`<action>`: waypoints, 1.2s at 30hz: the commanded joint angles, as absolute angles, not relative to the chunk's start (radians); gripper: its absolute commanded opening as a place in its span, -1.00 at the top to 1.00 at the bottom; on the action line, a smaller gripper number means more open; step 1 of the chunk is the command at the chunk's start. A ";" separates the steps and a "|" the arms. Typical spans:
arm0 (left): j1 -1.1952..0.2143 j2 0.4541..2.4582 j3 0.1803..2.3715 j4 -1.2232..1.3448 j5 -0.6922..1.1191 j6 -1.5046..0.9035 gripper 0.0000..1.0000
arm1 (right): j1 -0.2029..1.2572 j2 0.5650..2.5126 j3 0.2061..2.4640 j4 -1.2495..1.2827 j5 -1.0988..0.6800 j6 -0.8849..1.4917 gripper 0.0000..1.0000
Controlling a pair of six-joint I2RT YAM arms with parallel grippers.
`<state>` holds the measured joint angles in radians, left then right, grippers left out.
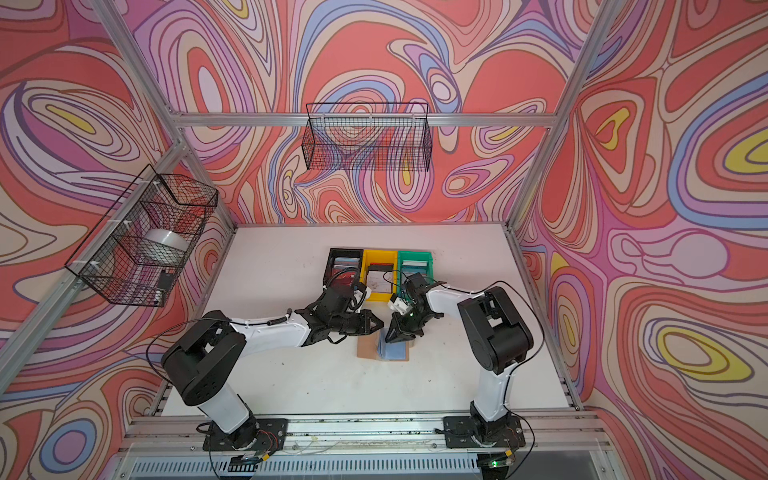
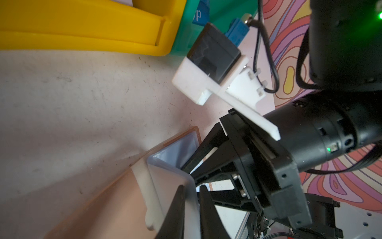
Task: Take the credit cards out of the card holder
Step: Flip over the card slot on the card holder.
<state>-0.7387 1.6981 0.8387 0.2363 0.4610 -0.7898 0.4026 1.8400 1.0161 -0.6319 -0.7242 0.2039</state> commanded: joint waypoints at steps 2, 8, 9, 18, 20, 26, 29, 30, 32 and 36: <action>-0.741 1.731 0.849 0.248 0.478 -0.793 0.65 | 0.377 1.794 0.995 -0.635 -0.710 0.204 0.54; -0.742 1.753 0.846 0.270 0.488 -0.799 0.66 | 0.369 1.799 0.988 -0.623 -0.730 0.206 0.52; -0.742 1.754 0.846 0.271 0.489 -0.799 0.66 | 0.368 1.802 0.989 -0.623 -0.732 0.207 0.52; -0.744 1.784 0.869 0.287 0.511 -0.799 0.66 | 0.348 1.806 0.978 -0.603 -0.773 0.210 0.51; -0.744 1.786 0.871 0.289 0.512 -0.798 0.65 | 0.342 1.803 0.971 -0.596 -0.782 0.209 0.50; -0.744 1.795 0.864 0.299 0.511 -0.799 0.65 | 0.326 1.778 0.957 -0.582 -0.842 0.204 0.42; -0.744 1.807 0.858 0.313 0.514 -0.805 0.65 | 0.325 1.732 0.952 -0.582 -0.863 0.203 0.41; -0.744 1.810 0.858 0.316 0.514 -0.808 0.65 | 0.325 1.721 0.952 -0.583 -0.865 0.202 0.41; -0.744 1.814 0.855 0.320 0.513 -0.810 0.65 | 0.325 1.699 0.951 -0.587 -0.881 0.199 0.40; -0.744 1.821 0.856 0.328 0.516 -0.813 0.65 | 0.324 1.669 0.951 -0.612 -0.875 0.195 0.38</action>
